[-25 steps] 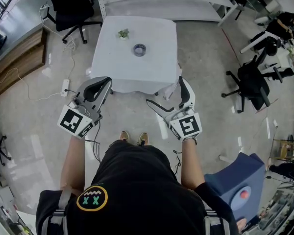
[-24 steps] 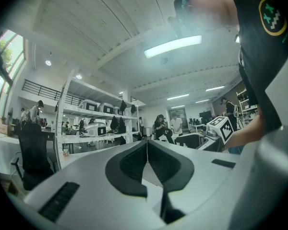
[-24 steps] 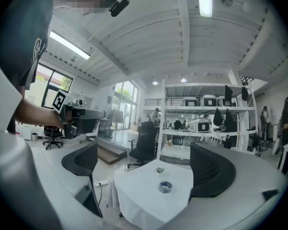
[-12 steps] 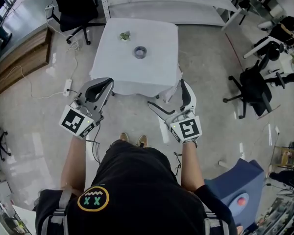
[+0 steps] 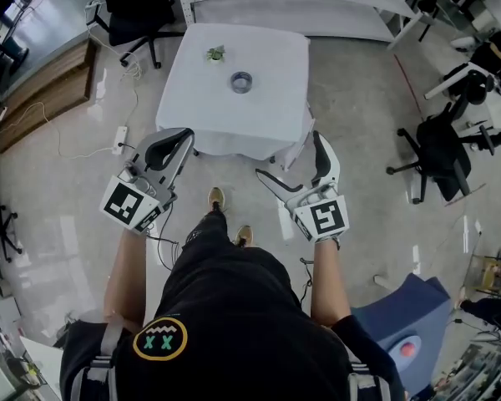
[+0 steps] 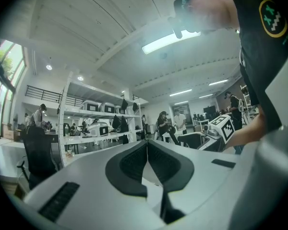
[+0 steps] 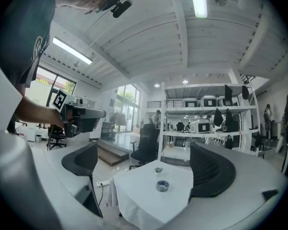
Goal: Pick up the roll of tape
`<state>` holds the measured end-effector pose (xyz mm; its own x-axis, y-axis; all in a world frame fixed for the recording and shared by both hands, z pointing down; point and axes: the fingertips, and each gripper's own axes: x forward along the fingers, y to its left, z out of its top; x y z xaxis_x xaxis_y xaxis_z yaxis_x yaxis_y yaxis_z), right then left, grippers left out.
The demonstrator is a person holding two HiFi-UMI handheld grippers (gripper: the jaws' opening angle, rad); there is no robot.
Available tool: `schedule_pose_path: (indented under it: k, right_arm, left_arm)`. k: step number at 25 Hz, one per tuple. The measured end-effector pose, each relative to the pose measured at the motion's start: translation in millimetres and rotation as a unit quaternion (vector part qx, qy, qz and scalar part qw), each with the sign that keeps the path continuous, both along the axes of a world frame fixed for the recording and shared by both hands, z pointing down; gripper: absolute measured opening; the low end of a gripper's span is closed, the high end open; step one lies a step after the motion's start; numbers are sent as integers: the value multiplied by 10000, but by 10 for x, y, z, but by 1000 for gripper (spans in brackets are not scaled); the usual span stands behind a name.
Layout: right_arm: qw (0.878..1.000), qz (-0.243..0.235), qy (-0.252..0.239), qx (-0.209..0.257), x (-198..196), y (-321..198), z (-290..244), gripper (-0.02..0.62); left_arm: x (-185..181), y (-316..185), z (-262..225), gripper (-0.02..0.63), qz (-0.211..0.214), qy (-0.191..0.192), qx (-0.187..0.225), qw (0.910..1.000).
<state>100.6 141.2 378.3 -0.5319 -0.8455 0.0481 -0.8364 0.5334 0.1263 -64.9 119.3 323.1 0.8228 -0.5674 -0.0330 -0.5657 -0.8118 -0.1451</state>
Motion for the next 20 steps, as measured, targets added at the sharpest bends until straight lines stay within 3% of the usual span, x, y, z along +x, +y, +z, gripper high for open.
schedule_pose_path:
  k: [9,20]
  right_arm:
    - [9999,89,91,-100,4,-418,165,598]
    - [9988,192,335,-292,-88,-1671,276,598]
  left_arm:
    - [7,-452,187,20,85,32,-76,9999]
    - [-16,-1786,301,20,322,155,-193,9992]
